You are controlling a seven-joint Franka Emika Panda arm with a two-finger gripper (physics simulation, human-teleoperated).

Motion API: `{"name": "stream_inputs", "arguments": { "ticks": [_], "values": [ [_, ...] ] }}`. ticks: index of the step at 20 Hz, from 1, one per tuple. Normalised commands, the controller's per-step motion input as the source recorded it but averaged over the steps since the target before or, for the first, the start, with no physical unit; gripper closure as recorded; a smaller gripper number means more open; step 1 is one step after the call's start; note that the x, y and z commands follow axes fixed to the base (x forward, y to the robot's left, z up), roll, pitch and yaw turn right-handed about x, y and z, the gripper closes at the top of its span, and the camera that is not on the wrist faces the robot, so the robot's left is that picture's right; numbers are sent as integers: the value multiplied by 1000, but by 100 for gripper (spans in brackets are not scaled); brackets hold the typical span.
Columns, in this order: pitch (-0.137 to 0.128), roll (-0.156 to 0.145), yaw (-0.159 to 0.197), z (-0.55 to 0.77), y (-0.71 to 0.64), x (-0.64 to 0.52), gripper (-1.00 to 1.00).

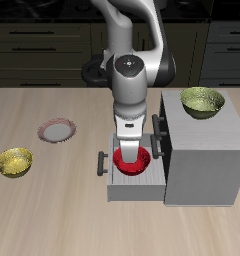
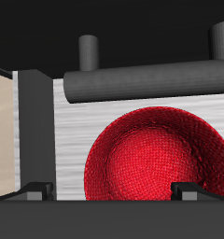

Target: Place the red bowl on the plate and close the bottom drawer of the white cabinet

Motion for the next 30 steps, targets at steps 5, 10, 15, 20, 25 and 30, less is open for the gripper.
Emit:
{"name": "stream_inputs", "arguments": {
  "ticks": [5,10,15,20,25,30],
  "values": [
    [21,9,-30,-172,66,61,-100],
    [13,5,-17,-111,68,41,-100],
    [39,5,-31,-176,168,56,-100],
    [57,-2,-63,-212,176,9,-100],
    [71,-16,-81,-145,96,-14,-100],
    [85,29,37,-201,-22,-129,-100]
  ]
}}
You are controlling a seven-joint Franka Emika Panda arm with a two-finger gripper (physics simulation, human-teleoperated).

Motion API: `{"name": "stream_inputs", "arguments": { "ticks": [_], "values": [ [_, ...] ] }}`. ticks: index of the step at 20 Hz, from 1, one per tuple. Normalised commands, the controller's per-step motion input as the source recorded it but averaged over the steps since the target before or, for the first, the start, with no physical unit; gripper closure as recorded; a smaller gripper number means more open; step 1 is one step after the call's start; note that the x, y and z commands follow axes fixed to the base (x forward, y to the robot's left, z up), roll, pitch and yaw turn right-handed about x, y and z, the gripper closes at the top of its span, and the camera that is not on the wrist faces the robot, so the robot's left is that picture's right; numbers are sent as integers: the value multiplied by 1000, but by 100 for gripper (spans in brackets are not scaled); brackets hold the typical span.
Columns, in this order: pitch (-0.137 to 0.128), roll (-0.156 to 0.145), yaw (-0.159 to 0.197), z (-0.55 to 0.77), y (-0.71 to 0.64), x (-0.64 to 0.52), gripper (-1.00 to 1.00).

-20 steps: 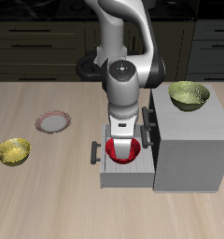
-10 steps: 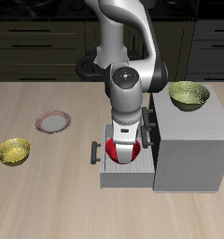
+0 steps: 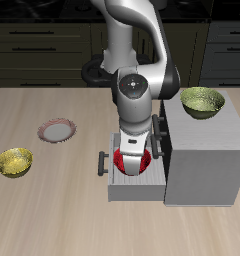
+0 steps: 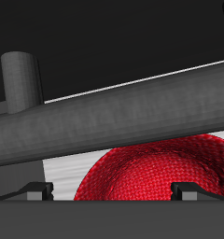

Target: Place the red bowl on the plate and close the bottom drawer of the white cabinet

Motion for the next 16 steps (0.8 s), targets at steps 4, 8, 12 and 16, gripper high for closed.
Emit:
{"name": "stream_inputs", "arguments": {
  "ticks": [4,8,12,16],
  "values": [
    [23,14,91,-115,-181,-146,-100],
    [32,-18,27,-115,-135,-96,-100],
    [17,-29,18,-109,-181,-65,-100],
    [-6,-15,-5,-22,-59,22,-100]
  ]
}}
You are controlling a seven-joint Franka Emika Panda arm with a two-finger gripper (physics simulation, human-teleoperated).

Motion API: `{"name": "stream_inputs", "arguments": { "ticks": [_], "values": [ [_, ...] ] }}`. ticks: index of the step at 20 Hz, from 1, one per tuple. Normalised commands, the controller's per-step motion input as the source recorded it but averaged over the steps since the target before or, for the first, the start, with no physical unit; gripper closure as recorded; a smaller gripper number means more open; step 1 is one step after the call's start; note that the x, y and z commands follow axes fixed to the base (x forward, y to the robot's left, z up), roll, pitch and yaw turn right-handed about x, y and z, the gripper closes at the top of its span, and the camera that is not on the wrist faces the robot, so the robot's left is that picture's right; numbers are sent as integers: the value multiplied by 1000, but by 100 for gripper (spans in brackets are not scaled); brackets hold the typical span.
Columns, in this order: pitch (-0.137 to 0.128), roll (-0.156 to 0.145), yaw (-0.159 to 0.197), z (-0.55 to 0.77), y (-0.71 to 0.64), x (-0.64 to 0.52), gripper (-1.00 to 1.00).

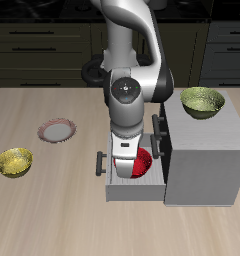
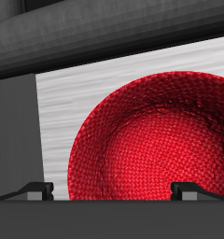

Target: Place the red bowl on the plate and close the bottom drawer of the white cabinet

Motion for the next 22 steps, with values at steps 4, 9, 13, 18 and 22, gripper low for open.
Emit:
{"name": "stream_inputs", "arguments": {
  "ticks": [4,9,13,18,22],
  "values": [
    [18,-20,-23,-96,-30,34,-100],
    [18,-26,-42,-70,-18,-15,100],
    [12,12,-4,42,32,-40,100],
    [-3,-4,-8,62,-21,-20,100],
    [5,0,4,13,7,-36,100]
  ]
}}
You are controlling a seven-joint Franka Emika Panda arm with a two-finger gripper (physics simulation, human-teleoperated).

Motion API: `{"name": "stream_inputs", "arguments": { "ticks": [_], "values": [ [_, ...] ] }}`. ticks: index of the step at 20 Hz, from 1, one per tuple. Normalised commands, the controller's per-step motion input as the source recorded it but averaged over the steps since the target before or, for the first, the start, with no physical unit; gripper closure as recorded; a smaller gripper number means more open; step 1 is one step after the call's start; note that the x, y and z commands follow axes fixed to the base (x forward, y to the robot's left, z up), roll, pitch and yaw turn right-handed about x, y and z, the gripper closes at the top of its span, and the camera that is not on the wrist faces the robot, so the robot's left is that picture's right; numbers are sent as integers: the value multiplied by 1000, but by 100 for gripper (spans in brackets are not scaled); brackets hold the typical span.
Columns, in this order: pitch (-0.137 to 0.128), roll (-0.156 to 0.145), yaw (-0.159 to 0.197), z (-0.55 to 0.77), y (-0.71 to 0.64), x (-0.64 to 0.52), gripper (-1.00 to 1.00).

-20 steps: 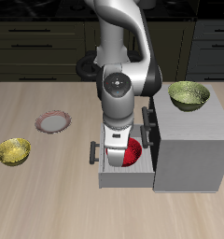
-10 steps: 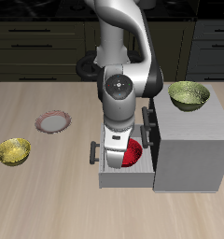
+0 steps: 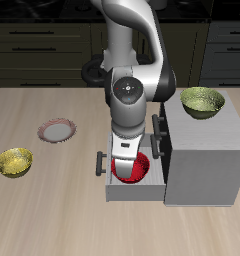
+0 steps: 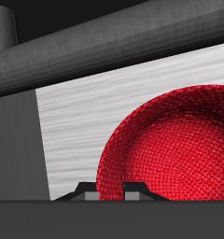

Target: Place the red bowl on the plate and close the bottom drawer of the white cabinet

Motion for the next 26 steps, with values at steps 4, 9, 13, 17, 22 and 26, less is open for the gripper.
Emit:
{"name": "stream_inputs", "arguments": {
  "ticks": [4,9,13,17,22,26],
  "values": [
    [-5,-12,11,114,-20,-53,100],
    [-24,2,6,238,-14,-75,100],
    [-30,-12,3,297,-97,-111,100],
    [-18,-27,-4,231,-139,-126,100],
    [-24,-22,10,259,-109,-119,100],
    [-38,-26,-30,346,-135,-89,100]
  ]
}}
